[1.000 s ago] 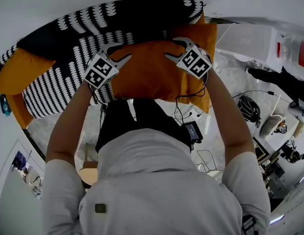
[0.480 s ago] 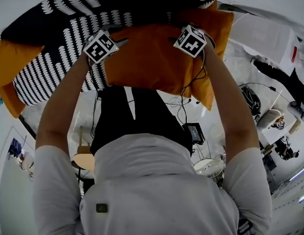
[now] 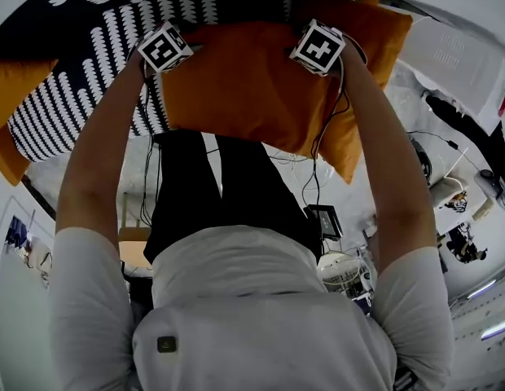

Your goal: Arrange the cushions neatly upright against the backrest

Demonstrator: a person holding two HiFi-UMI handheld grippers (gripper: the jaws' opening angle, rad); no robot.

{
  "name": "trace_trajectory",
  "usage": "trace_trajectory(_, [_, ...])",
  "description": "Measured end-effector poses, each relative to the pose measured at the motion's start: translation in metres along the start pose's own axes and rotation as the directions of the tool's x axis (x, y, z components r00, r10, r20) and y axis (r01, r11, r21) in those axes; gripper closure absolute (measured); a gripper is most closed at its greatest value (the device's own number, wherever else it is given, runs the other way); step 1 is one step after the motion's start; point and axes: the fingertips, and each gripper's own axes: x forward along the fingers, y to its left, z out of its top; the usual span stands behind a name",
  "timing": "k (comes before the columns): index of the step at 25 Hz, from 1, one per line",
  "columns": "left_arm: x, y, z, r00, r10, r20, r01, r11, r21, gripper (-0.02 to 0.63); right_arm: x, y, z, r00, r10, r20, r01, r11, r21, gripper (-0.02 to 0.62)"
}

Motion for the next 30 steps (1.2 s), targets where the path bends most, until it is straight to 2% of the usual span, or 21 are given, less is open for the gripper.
trace_trajectory(4, [0.009, 0.001, -0.019, 0.999, -0.026, -0.031, 0.025, 1.0, -0.016, 0.38, 0.006, 0.01, 0.006, 0.999, 0.048, -0.008, -0.048, 0.999, -0.003, 0.401])
trace_trajectory(9, [0.025, 0.004, -0.018, 0.997, -0.061, -0.039, 0.06, 0.997, -0.04, 0.388, 0.013, 0.01, 0.004, 0.999, 0.038, -0.032, -0.039, 0.999, -0.033, 0.47])
trace_trajectory(13, [0.028, -0.001, -0.021, 0.995, -0.078, -0.054, 0.076, 0.997, -0.033, 0.471, 0.015, 0.013, 0.001, 0.999, 0.025, -0.038, -0.027, 0.998, -0.063, 0.515])
trace_trajectory(17, [0.02, 0.003, -0.02, 0.997, -0.05, -0.051, 0.049, 0.999, -0.02, 0.582, 0.009, 0.011, 0.0, 1.0, 0.007, -0.015, -0.008, 0.997, -0.073, 0.537])
trace_trajectory(22, [0.014, -0.001, -0.014, 0.997, -0.051, -0.056, 0.051, 0.999, -0.004, 0.589, 0.003, 0.015, -0.004, 1.0, 0.014, 0.009, -0.013, 0.997, -0.072, 0.552])
trace_trajectory(30, [-0.018, -0.017, -0.019, 0.998, -0.04, -0.041, 0.04, 0.999, 0.006, 0.591, -0.028, 0.041, 0.007, 0.996, -0.058, 0.063, 0.062, 0.995, -0.075, 0.56])
